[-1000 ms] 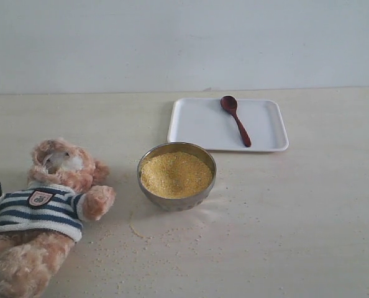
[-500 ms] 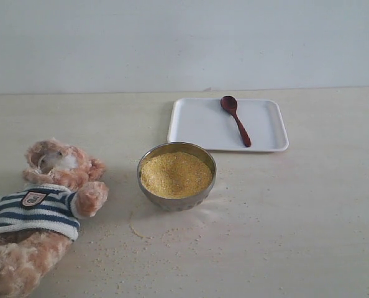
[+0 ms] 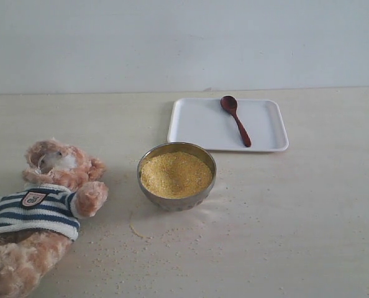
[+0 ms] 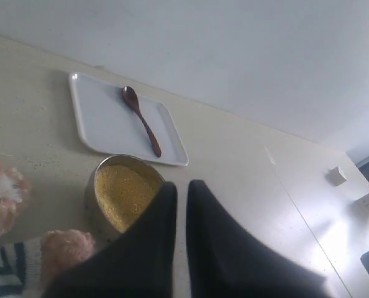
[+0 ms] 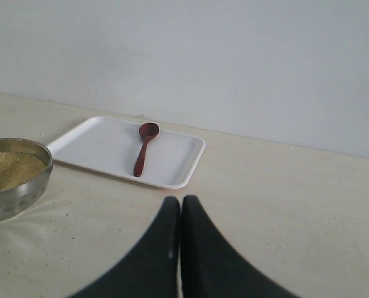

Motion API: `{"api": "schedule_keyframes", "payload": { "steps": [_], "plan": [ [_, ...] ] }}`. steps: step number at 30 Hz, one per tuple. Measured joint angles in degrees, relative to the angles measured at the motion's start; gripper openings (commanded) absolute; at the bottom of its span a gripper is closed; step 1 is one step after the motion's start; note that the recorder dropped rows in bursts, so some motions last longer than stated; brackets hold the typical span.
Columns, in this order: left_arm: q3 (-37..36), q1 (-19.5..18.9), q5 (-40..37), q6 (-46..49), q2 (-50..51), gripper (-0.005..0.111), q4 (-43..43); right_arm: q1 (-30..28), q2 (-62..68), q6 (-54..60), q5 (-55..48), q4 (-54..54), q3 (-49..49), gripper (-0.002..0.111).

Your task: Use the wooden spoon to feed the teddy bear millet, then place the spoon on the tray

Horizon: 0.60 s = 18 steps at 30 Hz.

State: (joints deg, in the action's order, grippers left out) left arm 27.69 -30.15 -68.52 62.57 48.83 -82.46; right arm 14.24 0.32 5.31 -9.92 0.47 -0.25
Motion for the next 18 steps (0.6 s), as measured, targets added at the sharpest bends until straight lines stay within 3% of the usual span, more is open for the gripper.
{"api": "schedule_keyframes", "payload": {
  "steps": [6, 9, 18],
  "plan": [
    [0.0, 0.0, 0.32, 0.0, -0.16, 0.005, 0.0, 0.0, 0.0, 0.0, 0.0, 0.0, 0.0, 0.0],
    [0.0, 1.02, 4.01, 0.0, -3.68, 0.005, 0.42, 0.0, 0.0, 0.0, 0.0, 0.0, 0.0, 0.0],
    [0.0, 10.37, 17.81, 0.0, -20.35, 0.005, 2.2, 0.0, 0.0, 0.0, 0.0, 0.0, 0.0, 0.0]
  ]
}}
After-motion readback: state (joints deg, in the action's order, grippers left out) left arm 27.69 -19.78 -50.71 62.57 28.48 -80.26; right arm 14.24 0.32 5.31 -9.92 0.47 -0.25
